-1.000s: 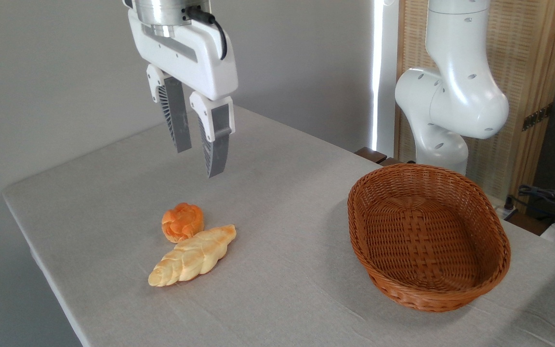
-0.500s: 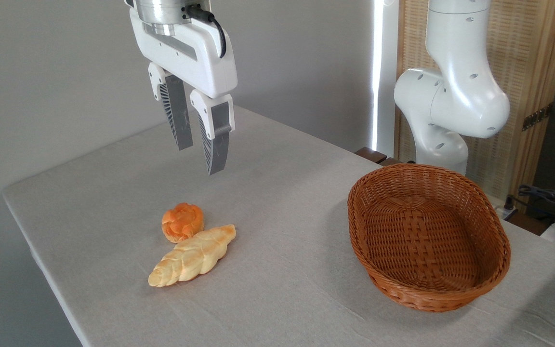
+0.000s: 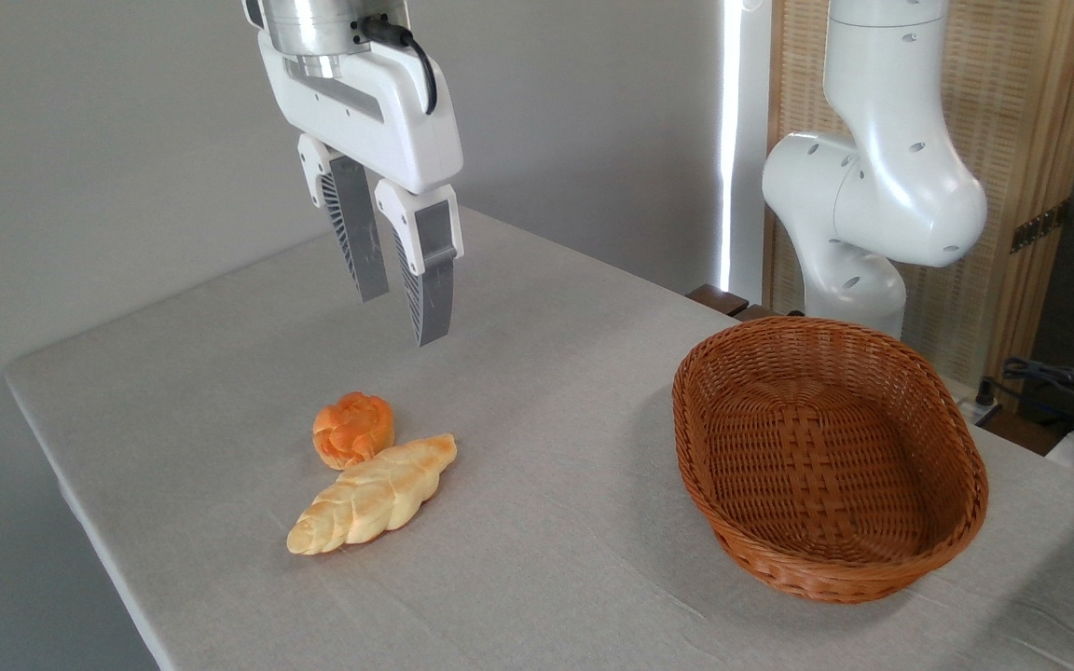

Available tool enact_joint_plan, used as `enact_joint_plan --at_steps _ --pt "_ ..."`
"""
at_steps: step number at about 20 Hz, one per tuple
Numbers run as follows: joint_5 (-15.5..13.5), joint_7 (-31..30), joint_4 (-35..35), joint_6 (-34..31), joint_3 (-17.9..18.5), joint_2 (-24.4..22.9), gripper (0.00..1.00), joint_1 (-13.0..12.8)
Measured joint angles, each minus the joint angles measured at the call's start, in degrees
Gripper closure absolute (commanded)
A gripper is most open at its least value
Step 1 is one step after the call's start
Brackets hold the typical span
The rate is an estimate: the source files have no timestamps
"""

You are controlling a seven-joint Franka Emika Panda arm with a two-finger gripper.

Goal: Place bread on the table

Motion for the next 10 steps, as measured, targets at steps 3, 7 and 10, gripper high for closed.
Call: enact_joint_plan --at_steps 3,7,10 --pt "0.5 0.0 -0.1 0.0 -0.2 0.1 0.0 0.0" --pt "0.5 0.0 -0.1 0.0 -0.2 0.1 0.0 0.2" --pt "0.5 -0.1 -0.1 0.0 -0.2 0.1 0.0 0.3"
